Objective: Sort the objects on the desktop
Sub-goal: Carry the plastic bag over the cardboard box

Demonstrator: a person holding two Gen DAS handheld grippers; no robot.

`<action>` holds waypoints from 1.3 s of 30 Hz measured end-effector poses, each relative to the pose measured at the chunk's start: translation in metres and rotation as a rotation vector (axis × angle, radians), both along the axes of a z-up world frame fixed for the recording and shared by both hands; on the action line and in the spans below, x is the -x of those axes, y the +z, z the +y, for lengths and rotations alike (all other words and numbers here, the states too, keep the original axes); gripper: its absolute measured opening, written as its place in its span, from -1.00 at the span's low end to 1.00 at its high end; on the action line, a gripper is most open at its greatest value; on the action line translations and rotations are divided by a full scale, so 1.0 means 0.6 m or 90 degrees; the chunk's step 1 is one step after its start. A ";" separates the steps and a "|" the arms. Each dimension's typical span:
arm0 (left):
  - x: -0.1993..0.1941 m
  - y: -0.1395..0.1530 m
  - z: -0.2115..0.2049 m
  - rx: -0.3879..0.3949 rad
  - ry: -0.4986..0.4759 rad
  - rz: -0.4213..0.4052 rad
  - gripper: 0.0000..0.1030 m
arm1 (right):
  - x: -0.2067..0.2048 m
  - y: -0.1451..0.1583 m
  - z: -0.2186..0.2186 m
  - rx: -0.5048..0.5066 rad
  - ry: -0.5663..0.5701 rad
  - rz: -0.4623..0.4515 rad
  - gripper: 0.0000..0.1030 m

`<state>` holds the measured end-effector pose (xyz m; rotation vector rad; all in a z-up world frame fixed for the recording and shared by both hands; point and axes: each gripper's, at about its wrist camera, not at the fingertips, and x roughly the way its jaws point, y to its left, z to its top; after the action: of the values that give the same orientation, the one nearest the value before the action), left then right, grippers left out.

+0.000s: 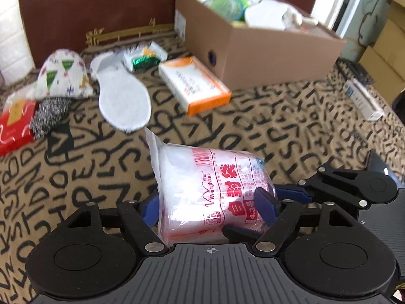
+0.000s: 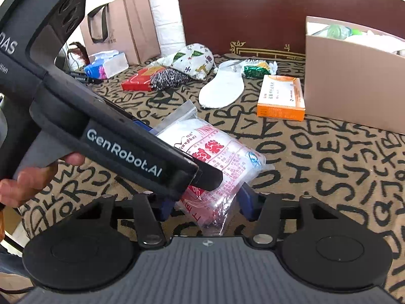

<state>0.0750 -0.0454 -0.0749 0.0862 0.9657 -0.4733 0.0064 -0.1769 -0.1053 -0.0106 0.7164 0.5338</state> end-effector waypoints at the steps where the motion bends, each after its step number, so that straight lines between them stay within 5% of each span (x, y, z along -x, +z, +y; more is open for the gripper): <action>1: 0.002 0.009 -0.002 0.004 -0.001 -0.007 0.59 | 0.001 0.006 -0.003 -0.001 -0.003 -0.003 0.06; 13: -0.041 0.177 -0.080 0.057 -0.032 -0.178 0.60 | -0.026 0.139 -0.068 0.009 -0.038 -0.159 0.06; 22: -0.194 0.272 -0.164 0.102 -0.034 -0.248 0.60 | -0.157 0.232 -0.127 0.045 -0.068 -0.254 0.06; 30: -0.331 0.273 -0.203 0.124 -0.020 -0.258 0.60 | -0.297 0.245 -0.163 0.062 -0.073 -0.266 0.06; 39: -0.445 0.212 -0.217 0.154 0.015 -0.214 0.55 | -0.418 0.209 -0.165 0.099 -0.072 -0.221 0.06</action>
<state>0.3422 -0.1755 0.0523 -0.0632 0.5751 -0.5311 0.2575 -0.2760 0.0200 -0.2020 0.4139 0.3554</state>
